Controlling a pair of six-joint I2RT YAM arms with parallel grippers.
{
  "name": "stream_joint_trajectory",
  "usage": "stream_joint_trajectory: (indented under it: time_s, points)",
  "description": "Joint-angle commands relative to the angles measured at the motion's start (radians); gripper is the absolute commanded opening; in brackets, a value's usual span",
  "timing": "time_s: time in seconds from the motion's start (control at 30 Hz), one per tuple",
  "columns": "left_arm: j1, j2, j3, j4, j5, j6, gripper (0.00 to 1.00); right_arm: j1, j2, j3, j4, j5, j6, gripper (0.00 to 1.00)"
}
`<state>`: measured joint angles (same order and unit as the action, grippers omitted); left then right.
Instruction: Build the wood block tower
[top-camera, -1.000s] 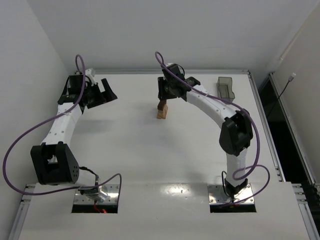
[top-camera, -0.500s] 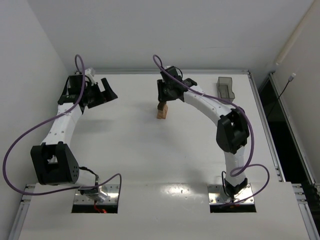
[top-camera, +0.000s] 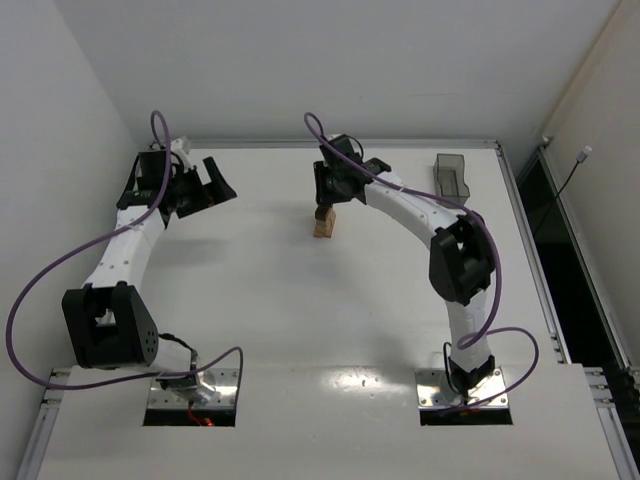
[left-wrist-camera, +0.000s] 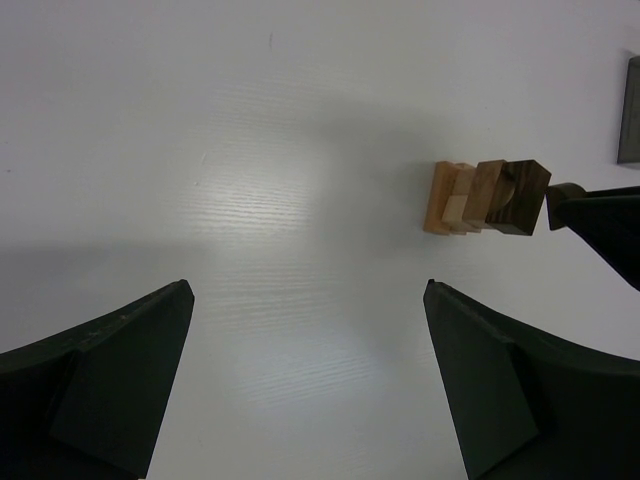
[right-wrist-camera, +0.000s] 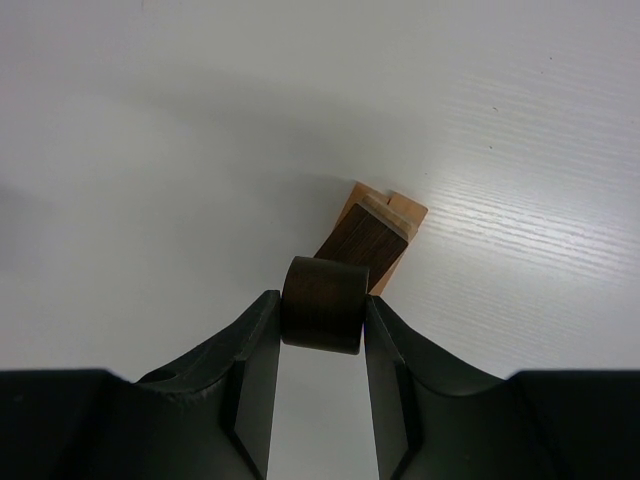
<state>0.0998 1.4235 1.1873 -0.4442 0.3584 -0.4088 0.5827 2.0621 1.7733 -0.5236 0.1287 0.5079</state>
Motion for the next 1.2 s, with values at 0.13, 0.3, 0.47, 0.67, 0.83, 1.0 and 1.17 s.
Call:
stream_joint_trajectory:
  time_s: [0.13, 0.3, 0.47, 0.67, 0.83, 1.0, 1.17]
  points:
    - [0.008, 0.000, -0.005, 0.032, 0.030, -0.018, 1.00, -0.011, 0.016, 0.017, 0.036, 0.002, -0.006, 0.04]
    - [0.008, 0.000, -0.005, 0.032, 0.039, -0.018, 1.00, -0.011, 0.016, 0.017, 0.045, 0.002, -0.006, 0.04]
    - [0.017, 0.009, -0.005, 0.032, 0.048, -0.018, 1.00, -0.011, 0.026, 0.017, 0.045, -0.009, -0.006, 0.07]
    - [0.017, 0.009, -0.005, 0.032, 0.059, -0.018, 1.00, -0.020, 0.035, 0.017, 0.056, -0.009, -0.017, 0.13]
    - [0.026, 0.018, -0.005, 0.032, 0.069, -0.018, 1.00, -0.020, 0.044, 0.026, 0.056, -0.018, -0.017, 0.15]
    - [0.026, 0.018, -0.005, 0.032, 0.070, -0.018, 1.00, -0.020, 0.044, 0.026, 0.056, -0.018, -0.017, 0.16]
    - [0.026, 0.028, -0.005, 0.032, 0.079, -0.027, 1.00, -0.020, 0.053, 0.026, 0.056, -0.018, -0.017, 0.24]
